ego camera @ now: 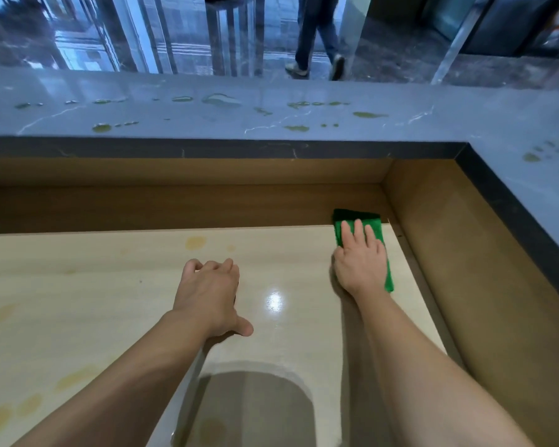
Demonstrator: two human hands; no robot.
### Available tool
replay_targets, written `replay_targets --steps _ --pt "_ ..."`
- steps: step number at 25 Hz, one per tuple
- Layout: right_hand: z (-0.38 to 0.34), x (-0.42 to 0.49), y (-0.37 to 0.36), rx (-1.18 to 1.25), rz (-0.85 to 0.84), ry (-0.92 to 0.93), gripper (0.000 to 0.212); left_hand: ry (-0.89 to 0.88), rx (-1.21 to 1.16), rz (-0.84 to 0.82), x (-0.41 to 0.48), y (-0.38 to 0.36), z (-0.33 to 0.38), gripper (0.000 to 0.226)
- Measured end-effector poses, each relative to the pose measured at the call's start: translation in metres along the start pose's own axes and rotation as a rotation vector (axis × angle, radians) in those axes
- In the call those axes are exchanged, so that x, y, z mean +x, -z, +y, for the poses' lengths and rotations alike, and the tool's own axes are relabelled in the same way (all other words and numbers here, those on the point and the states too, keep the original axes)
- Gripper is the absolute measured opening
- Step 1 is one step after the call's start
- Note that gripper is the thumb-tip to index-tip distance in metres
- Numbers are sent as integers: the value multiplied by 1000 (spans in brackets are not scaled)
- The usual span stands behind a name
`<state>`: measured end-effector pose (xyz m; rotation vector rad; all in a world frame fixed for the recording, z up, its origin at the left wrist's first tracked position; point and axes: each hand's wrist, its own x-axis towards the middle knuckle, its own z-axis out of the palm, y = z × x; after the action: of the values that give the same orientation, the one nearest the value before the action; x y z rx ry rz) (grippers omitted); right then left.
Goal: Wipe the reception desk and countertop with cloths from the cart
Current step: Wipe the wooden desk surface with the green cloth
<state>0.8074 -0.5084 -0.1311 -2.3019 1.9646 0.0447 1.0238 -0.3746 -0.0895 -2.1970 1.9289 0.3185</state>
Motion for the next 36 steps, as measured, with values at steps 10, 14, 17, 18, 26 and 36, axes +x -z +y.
replay_targets --steps 10,14,17,18,26,36 --pt "-115 -2 -2 -23 -82 637 55 28 82 -24 1 0 2 97" --pt "-32 42 8 -62 -15 331 54 54 81 -76 -1 3 4 109" --pt "13 54 14 -68 -50 69 54 57 71 -86 -2 3 4 111" --pt "13 54 14 -53 -59 13 54 54 66 -89 -2 3 4 110" --pt "-126 -7 -8 35 -42 429 57 68 34 -72 -2 3 5 111" --pt "10 14 6 -23 -22 190 53 21 -72 -25 -10 0 3 113"
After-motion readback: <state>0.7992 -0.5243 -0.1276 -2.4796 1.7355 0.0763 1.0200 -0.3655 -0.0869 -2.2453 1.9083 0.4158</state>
